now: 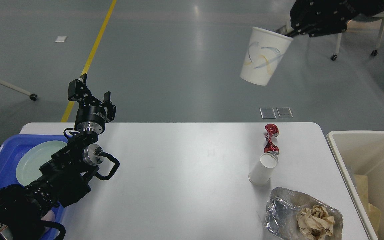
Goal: Tidy desktop
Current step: 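Lift the white cup with the right gripper and swing it over the bin, then lower the cup into the bin and open the right gripper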
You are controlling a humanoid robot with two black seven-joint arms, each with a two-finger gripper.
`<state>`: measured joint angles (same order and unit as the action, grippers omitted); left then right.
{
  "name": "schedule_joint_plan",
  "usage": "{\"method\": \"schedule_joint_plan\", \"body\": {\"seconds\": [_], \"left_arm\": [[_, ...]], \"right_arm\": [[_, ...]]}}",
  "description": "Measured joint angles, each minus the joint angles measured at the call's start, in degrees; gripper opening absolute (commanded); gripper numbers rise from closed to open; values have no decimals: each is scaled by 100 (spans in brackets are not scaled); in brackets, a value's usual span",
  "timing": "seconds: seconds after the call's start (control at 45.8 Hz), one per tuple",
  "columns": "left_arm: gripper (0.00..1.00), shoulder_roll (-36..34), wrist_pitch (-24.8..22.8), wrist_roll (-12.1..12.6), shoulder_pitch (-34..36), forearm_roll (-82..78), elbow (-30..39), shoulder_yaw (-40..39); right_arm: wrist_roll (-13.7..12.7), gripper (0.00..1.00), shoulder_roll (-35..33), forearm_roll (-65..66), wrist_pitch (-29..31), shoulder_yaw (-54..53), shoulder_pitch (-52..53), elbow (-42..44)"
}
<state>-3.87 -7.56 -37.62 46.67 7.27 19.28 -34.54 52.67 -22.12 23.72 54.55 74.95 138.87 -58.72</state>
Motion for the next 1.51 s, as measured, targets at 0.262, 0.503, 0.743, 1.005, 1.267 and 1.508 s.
{"method": "schedule_joint_plan", "body": {"seconds": [0.262,0.503,0.743,1.005,1.267,1.508], "left_arm": [[100,0,0,0,0,0,-2,0],[100,0,0,0,0,-3,2,0],[100,0,0,0,0,-3,1,0],[100,0,0,0,0,1,-1,0],[100,0,0,0,0,1,0,0],[100,0,0,0,0,0,1,0]], "right_arm": [[-82,0,-475,-386,45,-1425,376,-17],[-333,0,-539,-201,46,-1258,-474,427],[-616,0,-480,449,46,-640,-3439,2651],[-827,0,-363,545,-1127,576,-6199,4655],[-1793,16,-402,520,-2498,882,-7486,5004],[-2006,89,-463,523,-2927,936,-7897,5016]]}}
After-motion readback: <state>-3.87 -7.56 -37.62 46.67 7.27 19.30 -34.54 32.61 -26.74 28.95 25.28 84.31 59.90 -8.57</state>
